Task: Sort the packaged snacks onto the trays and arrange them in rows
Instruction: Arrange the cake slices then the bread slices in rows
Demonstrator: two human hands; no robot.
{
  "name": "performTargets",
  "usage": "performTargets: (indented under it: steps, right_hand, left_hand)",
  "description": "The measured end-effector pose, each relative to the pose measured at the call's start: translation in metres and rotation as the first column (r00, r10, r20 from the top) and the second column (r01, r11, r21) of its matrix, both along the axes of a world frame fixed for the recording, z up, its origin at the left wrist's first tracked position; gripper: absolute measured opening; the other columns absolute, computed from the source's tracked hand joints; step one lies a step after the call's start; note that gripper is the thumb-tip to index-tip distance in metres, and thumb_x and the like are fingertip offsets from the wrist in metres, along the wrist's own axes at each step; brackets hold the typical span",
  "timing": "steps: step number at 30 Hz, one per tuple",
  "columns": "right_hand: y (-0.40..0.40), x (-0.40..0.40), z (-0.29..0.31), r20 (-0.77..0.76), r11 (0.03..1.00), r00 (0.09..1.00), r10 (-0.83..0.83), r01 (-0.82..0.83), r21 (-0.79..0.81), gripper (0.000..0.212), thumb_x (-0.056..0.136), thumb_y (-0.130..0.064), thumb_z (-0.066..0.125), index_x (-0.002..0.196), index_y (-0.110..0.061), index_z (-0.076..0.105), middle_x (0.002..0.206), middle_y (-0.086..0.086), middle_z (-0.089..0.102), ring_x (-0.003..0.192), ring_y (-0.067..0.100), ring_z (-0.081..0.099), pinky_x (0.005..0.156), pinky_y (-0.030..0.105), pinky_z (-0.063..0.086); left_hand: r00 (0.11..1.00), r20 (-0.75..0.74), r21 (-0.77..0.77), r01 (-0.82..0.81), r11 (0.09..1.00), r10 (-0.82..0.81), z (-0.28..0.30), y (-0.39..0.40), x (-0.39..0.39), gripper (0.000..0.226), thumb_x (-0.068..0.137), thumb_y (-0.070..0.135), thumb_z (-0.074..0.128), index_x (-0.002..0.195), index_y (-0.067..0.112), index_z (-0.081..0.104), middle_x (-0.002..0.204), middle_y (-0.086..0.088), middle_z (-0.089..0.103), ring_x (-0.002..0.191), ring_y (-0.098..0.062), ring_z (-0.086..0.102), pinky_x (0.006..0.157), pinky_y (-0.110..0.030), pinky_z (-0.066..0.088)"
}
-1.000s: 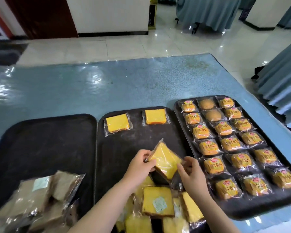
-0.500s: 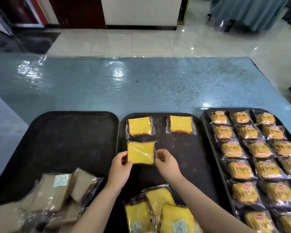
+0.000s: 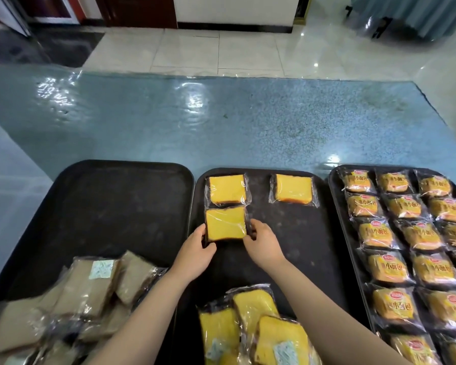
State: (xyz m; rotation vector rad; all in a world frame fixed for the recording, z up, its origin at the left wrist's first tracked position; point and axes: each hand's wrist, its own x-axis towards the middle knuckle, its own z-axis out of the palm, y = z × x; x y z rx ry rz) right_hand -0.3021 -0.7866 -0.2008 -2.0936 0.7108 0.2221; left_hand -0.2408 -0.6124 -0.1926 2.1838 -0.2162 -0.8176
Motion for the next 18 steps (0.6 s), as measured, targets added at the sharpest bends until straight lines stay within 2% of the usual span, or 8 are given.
performTargets:
  steps: [3, 5, 7, 9, 12, 15, 18]
  right_hand:
    - [-0.005, -0.023, 0.008, -0.013, 1.000, 1.000, 0.010, -0.011, -0.027, 0.053, 0.094, -0.018, 0.055, 0.144, -0.015, 0.040, 0.137, 0.001, 0.047, 0.125, 0.019, 0.051, 0.102, 0.027, 0.042]
    - [-0.007, -0.044, 0.014, -0.017, 0.999, 1.000, 0.026, -0.027, -0.035, 0.047, 0.095, -0.019, 0.055, 0.141, -0.018, 0.044, 0.133, -0.002, 0.050, 0.119, 0.014, 0.053, 0.099, 0.023, 0.042]
    - [-0.009, -0.069, 0.017, -0.024, 0.997, 0.998, 0.058, -0.059, -0.056, 0.038, 0.095, -0.020, 0.054, 0.133, -0.022, 0.051, 0.125, -0.005, 0.056, 0.112, 0.010, 0.056, 0.095, 0.019, 0.043]
    - [-0.013, -0.095, 0.020, -0.052, 0.991, 0.994, 0.096, -0.100, -0.092, 0.027, 0.094, -0.021, 0.054, 0.121, -0.025, 0.059, 0.114, -0.009, 0.061, 0.103, 0.007, 0.059, 0.085, 0.014, 0.043]
    - [-0.017, -0.129, 0.026, -0.103, 0.975, 0.983, 0.150, -0.164, -0.151, 0.017, 0.093, -0.027, 0.055, 0.107, -0.029, 0.064, 0.103, -0.012, 0.062, 0.091, 0.005, 0.058, 0.077, 0.015, 0.043]
    - [-0.020, -0.157, 0.029, -0.125, 0.958, 0.978, 0.167, -0.191, -0.212, 0.011, 0.092, -0.034, 0.057, 0.099, -0.030, 0.063, 0.095, -0.011, 0.059, 0.085, 0.005, 0.056, 0.078, 0.022, 0.046]
    - [-0.020, -0.176, 0.030, -0.151, 0.941, 0.978, 0.147, -0.185, -0.284, 0.021, 0.089, -0.046, 0.057, 0.097, -0.028, 0.061, 0.090, -0.011, 0.055, 0.083, 0.007, 0.054, 0.075, 0.024, 0.045]
  left_hand:
    - [0.999, 0.049, 0.044, 0.010, 0.999, -0.012, 0.004, 0.009, -0.013, 0.064, 0.096, 0.022, 0.055, 0.153, 0.020, 0.025, 0.155, 0.003, 0.031, 0.141, -0.016, 0.031, 0.115, -0.034, 0.031]
    - [0.994, 0.109, 0.048, 0.026, 0.998, -0.031, 0.006, 0.015, -0.026, 0.060, 0.096, 0.021, 0.055, 0.150, 0.020, 0.030, 0.152, 0.004, 0.031, 0.140, -0.014, 0.032, 0.116, -0.033, 0.029]
    - [0.985, 0.162, 0.028, 0.054, 0.998, -0.058, 0.009, 0.019, -0.040, 0.046, 0.095, 0.019, 0.056, 0.140, 0.023, 0.043, 0.138, 0.008, 0.042, 0.129, -0.011, 0.043, 0.109, -0.028, 0.037]
    - [0.978, 0.175, -0.005, 0.116, 0.993, -0.113, 0.009, 0.021, -0.055, 0.030, 0.094, 0.018, 0.057, 0.122, 0.030, 0.054, 0.118, 0.013, 0.053, 0.110, -0.003, 0.053, 0.097, -0.021, 0.044]
    - [0.961, 0.141, -0.001, 0.239, 0.971, -0.236, 0.010, 0.022, -0.075, 0.015, 0.094, 0.024, 0.057, 0.100, 0.037, 0.062, 0.098, 0.016, 0.060, 0.088, 0.003, 0.057, 0.078, -0.013, 0.045]
    - [0.920, 0.138, 0.029, 0.366, 0.930, -0.367, 0.013, 0.018, -0.092, 0.012, 0.095, 0.035, 0.054, 0.099, 0.038, 0.065, 0.097, 0.020, 0.062, 0.089, 0.004, 0.058, 0.079, -0.017, 0.048]
    - [0.876, 0.166, 0.082, 0.445, 0.892, -0.453, 0.017, 0.015, -0.105, 0.022, 0.095, 0.041, 0.053, 0.115, 0.038, 0.062, 0.096, 0.020, 0.057, 0.087, 0.002, 0.056, 0.075, -0.015, 0.045]
